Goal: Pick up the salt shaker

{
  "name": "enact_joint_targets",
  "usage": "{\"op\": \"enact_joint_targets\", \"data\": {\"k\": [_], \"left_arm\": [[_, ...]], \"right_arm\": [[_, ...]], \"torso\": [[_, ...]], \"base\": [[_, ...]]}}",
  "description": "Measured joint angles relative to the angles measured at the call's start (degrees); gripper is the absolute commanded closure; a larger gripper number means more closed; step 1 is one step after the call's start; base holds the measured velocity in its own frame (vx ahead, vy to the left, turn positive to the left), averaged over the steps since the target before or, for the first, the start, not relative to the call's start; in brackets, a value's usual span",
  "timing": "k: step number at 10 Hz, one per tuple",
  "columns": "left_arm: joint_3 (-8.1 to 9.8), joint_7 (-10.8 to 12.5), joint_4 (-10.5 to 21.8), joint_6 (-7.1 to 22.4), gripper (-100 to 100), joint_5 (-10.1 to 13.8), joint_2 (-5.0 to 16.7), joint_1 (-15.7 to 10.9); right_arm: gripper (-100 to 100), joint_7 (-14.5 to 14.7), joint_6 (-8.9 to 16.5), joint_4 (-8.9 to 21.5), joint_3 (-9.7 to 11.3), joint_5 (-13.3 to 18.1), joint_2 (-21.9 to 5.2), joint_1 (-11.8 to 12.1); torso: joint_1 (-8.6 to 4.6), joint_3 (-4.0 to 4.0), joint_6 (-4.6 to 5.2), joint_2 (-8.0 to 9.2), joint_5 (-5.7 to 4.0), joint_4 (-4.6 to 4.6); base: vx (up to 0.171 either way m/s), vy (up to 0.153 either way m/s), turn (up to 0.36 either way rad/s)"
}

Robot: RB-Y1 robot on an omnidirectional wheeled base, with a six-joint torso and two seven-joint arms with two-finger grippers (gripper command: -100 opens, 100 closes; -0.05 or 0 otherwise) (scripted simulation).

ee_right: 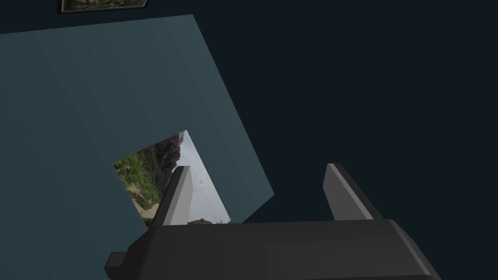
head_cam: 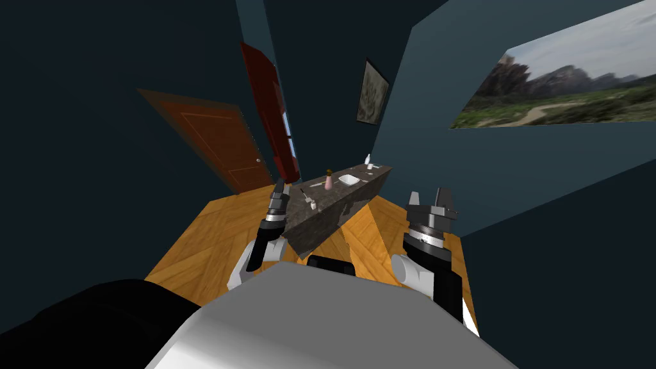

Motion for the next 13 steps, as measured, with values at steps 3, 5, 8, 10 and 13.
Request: {"op": "enact_joint_targets", "data": {"k": [3,5,8,10,13], "left_arm": [[0.8,0.59,0.09,1.89,-100,-1.43,2.99,3.08],[1.53,1.12,0.5,2.77,-100,-2.74,4.83,6.36],[2.35,1.79,0.2,5.12,-100,-4.63,6.86,10.28],[2.85,2.05,0.95,6.12,-100,-6.08,8.01,13.08],[4.36,3.16,1.32,8.6,-100,-8.06,10.7,17.48]], "right_arm": [[0,0.0,0.0,0.0,0.0,0.0,0.0,0.0],[0,0.0,0.0,0.0,0.0,0.0,0.0,0.01],[0,0.0,0.0,0.0,0.0,0.0,0.0,0.01],[0,0.0,0.0,0.0,0.0,0.0,0.0,0.01],[0,0.0,0.0,0.0,0.0,0.0,0.0,0.01]], "torso": [[-0.11,-0.1,0.0,-0.17,-0.02,-0.04],[-0.13,-0.14,0.0,-0.24,-0.03,-0.06],[-0.12,-0.12,0.0,-0.2,-0.03,-0.05],[-0.2,-0.14,0.01,-0.24,-0.04,-0.06],[-0.19,-0.15,0.0,-0.25,-0.04,-0.06]], "base": [[0.058,-0.035,-0.108],[0.065,-0.041,-0.11],[0.06,-0.036,-0.111],[0.073,-0.046,-0.132],[0.075,-0.045,-0.126]]}}
